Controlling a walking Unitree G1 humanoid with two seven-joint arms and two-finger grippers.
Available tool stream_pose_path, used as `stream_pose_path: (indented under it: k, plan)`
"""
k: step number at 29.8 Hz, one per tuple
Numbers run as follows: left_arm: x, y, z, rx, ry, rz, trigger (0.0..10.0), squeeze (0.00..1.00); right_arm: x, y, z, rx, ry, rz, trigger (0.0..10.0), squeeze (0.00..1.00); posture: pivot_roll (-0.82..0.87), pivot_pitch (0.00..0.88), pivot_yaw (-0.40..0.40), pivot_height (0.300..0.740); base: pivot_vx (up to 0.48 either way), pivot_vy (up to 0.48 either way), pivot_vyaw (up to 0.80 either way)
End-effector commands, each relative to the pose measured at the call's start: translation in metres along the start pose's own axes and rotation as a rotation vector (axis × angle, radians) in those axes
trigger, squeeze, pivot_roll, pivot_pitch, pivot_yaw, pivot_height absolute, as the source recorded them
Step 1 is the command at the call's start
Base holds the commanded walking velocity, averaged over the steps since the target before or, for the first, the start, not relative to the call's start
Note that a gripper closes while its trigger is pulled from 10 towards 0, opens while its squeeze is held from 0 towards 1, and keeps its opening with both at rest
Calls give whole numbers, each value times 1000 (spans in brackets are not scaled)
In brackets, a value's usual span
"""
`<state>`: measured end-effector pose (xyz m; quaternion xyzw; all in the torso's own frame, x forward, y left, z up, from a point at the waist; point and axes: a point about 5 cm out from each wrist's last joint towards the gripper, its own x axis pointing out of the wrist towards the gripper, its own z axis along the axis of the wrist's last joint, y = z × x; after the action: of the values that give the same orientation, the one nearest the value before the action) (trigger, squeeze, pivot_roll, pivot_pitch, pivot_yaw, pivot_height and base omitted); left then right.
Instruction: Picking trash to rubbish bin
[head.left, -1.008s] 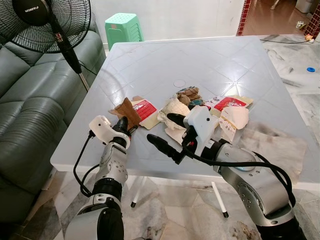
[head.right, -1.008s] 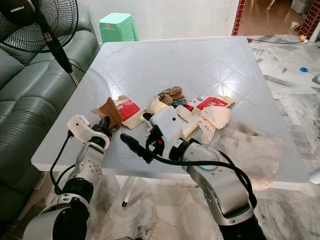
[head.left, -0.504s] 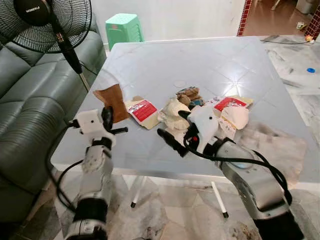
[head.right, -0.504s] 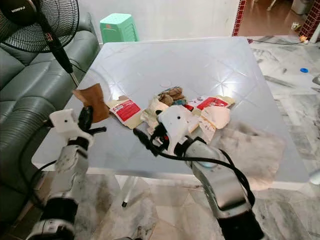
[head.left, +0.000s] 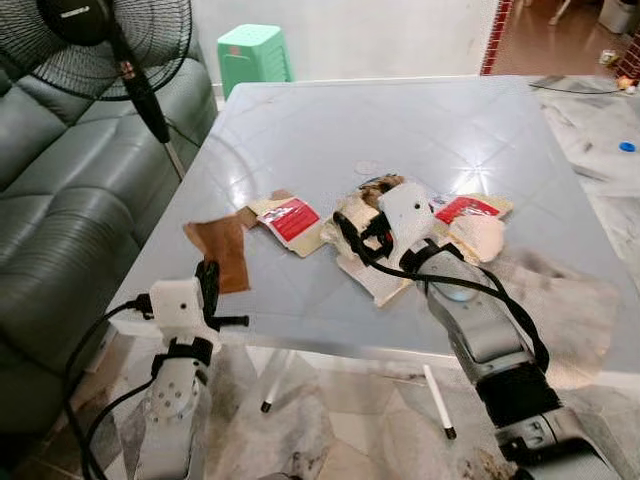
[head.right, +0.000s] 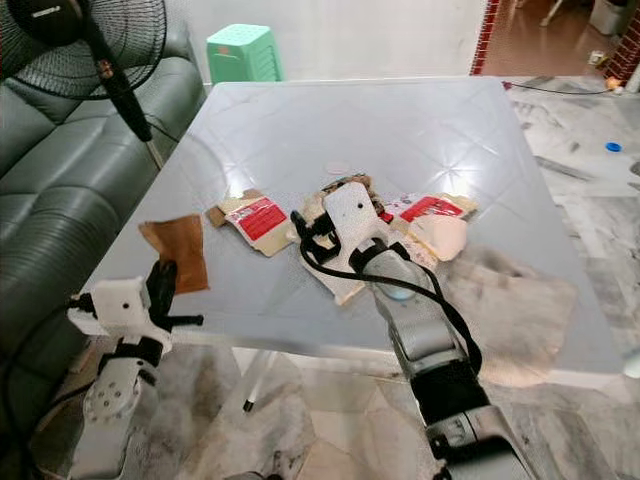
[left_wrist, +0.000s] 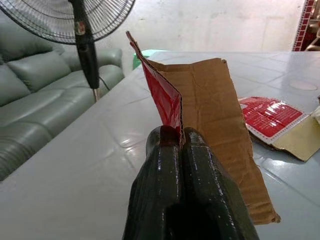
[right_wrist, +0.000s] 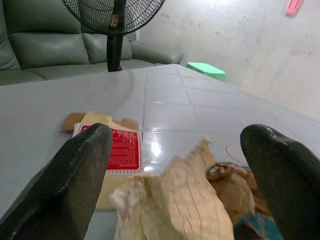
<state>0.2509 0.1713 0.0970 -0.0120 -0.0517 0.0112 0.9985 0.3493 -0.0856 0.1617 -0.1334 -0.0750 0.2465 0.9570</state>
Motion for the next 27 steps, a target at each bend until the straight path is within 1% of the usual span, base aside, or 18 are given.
stream_pose_path:
  k: [1,5,6,7,8,9,11,15,16,18,19,20,21,23,27]
  plan:
    - [-3,0,5,25,-4,-9,0,0,4,2,1,-12,-18,7,10000,1000,89,74,46,740,0,0,0]
    - [-8,1,8,29,4,-15,0,0,8,4,-1,-22,-20,1,10000,1000,94,85,51,740,0,0,0]
    - [-9,1,9,31,9,-20,0,0,10,5,-2,-28,-22,-2,10000,369,97,90,53,740,0,0,0]
    - [-9,0,9,32,11,-24,0,0,11,6,-3,-36,-21,-6,10000,102,100,95,55,740,0,0,0]
    - [-9,0,9,32,11,-24,0,0,11,6,-3,-36,-21,-6,10000,102,100,95,55,740,0,0,0]
    - [-9,-1,10,28,15,-31,0,0,13,6,-6,-63,-7,-23,10000,0,102,96,55,740,0,0,0]
    - [-10,-3,11,24,17,-42,0,0,15,1,-10,-101,14,-74,10000,0,112,105,57,740,0,0,0]
    - [-12,-4,14,24,22,-54,0,0,17,-4,-14,-102,29,-109,10000,0,120,110,59,740,0,0,0]
    - [-13,-8,15,21,20,-88,0,0,18,-7,-18,-103,67,-119,10000,0,124,112,59,740,0,0,0]
    - [-14,-10,16,19,21,-106,0,0,18,-7,-21,-98,79,-119,10000,0,124,112,59,740,0,0,0]
    - [-15,-17,19,4,23,-165,0,0,18,-7,-23,-85,86,-119,10000,0,126,112,60,740,0,0,0]
    - [-15,-21,20,-1,26,-206,0,0,19,-7,-24,-75,92,-115,4745,0,132,113,61,740,0,0,0]
    - [-16,-28,21,-8,37,-268,0,0,19,-6,-26,-61,93,-113,0,0,133,112,61,740,0,0,0]
    - [-17,-35,22,-20,45,-333,0,0,19,-4,-26,-56,91,-112,0,0,134,112,62,740,0,0,0]
    - [-17,-43,22,-31,67,-406,0,0,20,0,-27,-35,88,-97,0,0,132,108,66,740,0,0,0]
